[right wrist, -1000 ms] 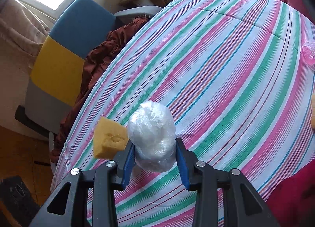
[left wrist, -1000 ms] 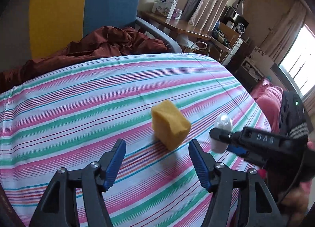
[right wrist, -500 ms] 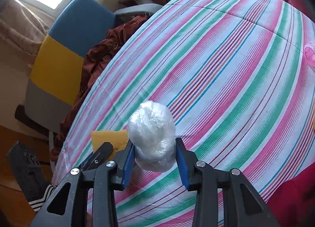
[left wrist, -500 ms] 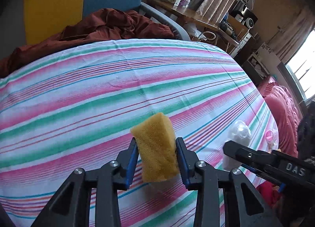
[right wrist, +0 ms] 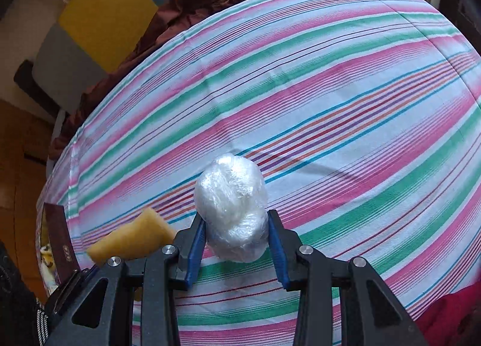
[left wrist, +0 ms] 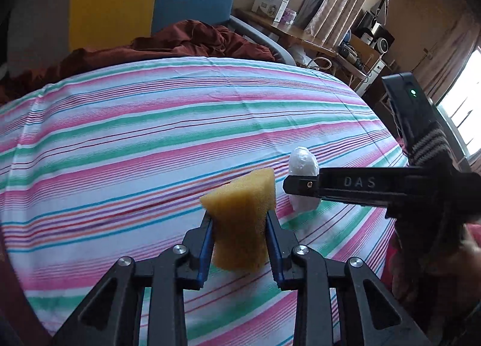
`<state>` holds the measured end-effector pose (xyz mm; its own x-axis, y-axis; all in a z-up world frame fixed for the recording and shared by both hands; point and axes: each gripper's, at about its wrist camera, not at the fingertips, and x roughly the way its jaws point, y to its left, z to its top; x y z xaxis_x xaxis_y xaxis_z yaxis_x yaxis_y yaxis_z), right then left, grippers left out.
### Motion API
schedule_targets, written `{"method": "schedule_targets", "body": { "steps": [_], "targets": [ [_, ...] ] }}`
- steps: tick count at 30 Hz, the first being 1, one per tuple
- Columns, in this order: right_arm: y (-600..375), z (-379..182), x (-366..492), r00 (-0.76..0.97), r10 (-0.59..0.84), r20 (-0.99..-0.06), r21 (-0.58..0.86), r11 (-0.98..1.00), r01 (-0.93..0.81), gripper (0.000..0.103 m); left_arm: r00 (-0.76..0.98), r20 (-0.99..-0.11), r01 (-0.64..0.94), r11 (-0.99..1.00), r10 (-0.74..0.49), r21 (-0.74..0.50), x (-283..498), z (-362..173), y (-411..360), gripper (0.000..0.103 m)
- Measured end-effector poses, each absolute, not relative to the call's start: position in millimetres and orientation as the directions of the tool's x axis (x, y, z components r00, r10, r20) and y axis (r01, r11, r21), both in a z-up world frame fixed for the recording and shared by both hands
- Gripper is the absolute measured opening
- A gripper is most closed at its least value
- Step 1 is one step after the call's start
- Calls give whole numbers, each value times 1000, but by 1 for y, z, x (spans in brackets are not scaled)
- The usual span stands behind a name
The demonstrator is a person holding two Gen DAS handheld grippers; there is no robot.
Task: Organize objects
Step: 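Carry the sponge into the tray and open the left gripper while the right holds the bundle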
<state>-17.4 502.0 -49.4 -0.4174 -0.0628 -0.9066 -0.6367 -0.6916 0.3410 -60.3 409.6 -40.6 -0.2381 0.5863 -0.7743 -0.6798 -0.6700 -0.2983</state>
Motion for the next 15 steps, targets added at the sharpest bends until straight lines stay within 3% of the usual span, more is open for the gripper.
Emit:
{"method": "schedule_targets", "body": {
  "steps": [6, 15],
  "targets": [
    [485, -51, -28, -362, -19, -932, 243, -774, -585, 39, -345, -763, -685, -702, 547, -194, -37, -32, 365, 32],
    [460, -50, -36, -293, 108, -950, 64, -851, -521, 37, -401, -737, -640, -742, 544, -200, -25, -19, 311, 32]
  ]
}}
